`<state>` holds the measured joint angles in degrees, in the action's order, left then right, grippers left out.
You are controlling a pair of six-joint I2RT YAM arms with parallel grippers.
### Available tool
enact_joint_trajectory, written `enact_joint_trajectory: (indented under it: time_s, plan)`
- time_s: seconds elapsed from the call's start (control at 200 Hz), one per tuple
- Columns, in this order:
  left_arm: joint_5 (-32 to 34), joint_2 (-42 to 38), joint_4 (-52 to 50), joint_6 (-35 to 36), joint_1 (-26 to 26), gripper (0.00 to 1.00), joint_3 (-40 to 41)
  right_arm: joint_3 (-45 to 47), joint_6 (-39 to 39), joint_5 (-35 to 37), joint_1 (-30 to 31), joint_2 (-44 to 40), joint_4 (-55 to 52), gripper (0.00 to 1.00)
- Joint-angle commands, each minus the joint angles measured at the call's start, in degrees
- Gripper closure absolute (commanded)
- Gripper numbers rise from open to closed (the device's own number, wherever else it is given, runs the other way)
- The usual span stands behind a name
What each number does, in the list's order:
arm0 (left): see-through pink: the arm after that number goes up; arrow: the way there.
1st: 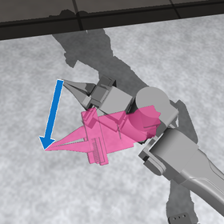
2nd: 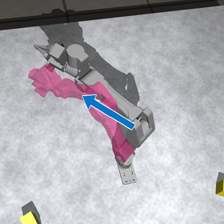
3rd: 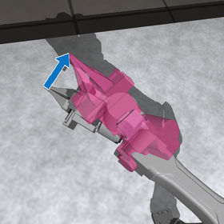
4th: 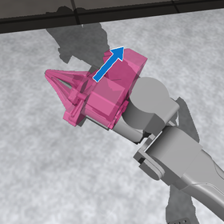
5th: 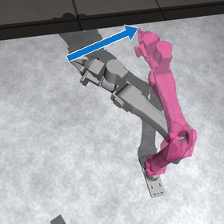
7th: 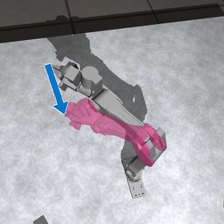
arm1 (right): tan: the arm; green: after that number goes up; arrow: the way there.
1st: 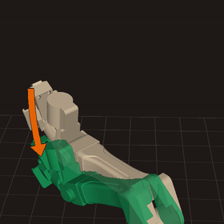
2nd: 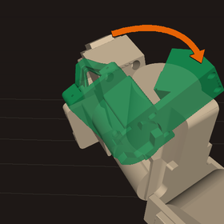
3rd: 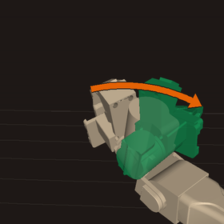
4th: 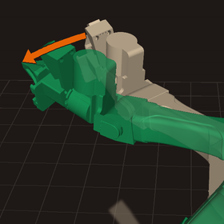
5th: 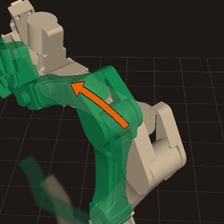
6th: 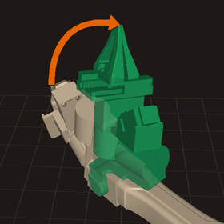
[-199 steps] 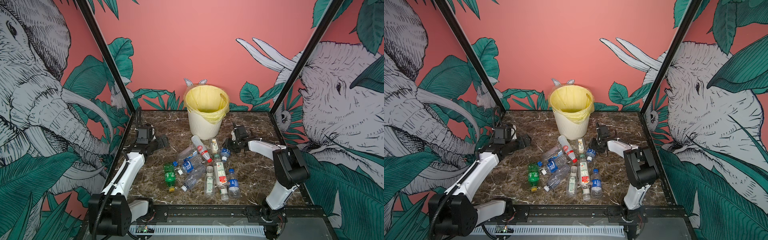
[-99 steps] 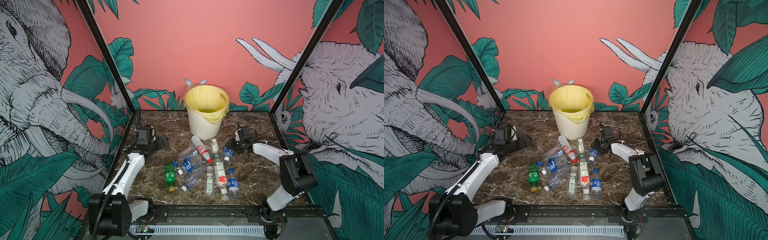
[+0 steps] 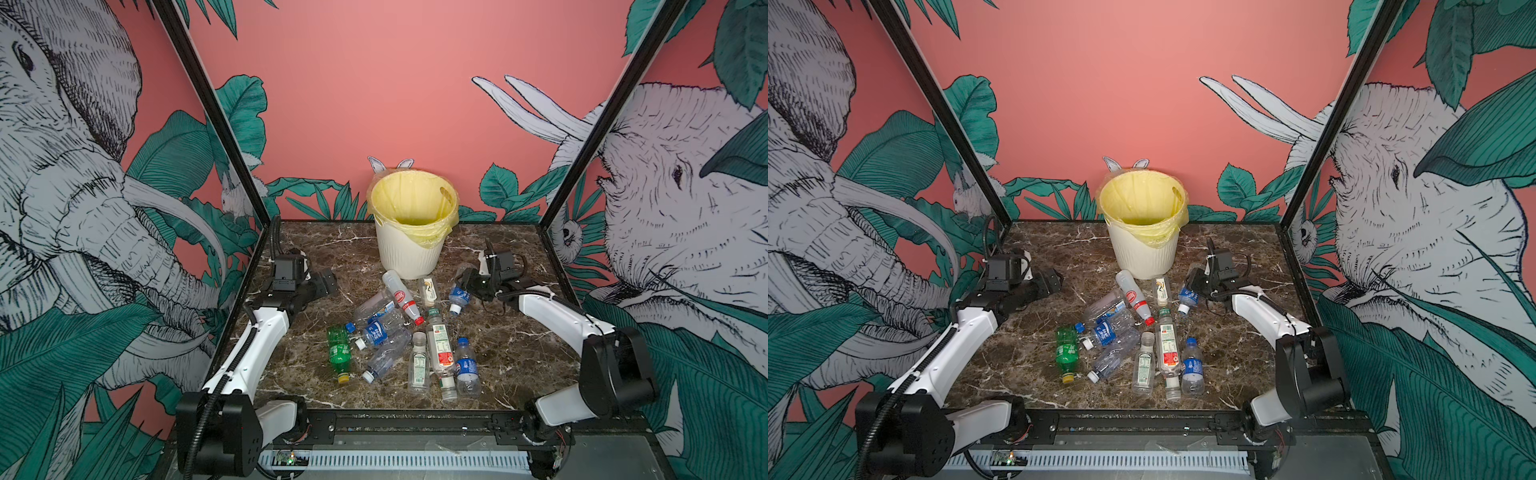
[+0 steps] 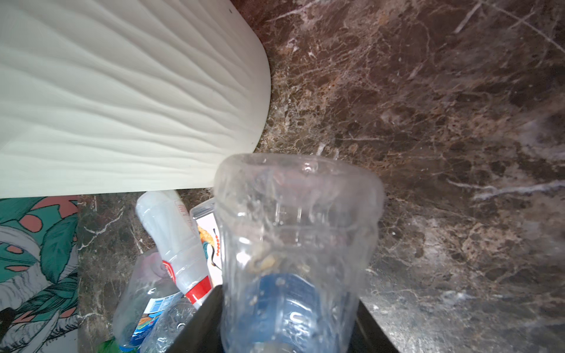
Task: Throw the plastic bottles in the bin
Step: Pick up the plastic bottle from the center of the table, then throw the plastic bottle into the trash bin.
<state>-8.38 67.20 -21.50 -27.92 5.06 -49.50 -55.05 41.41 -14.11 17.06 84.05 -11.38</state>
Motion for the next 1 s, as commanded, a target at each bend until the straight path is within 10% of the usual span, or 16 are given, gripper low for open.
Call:
enact_joint_trajectory:
  time_s: [0.0, 0.995]
  plan:
    - [-0.93, -0.95, 0.96, -1.44, -0.31, 0.01, 1.42, 0.80, 1.52, -1.27, -0.35, -2.19, 3.29, 0.48]
    - [-2.32, -1.50, 1.28, -4.26, -0.30, 0.01, 1.06, 5.80, 5.44, -10.22, -1.37, -14.91, 24.28, 0.47]
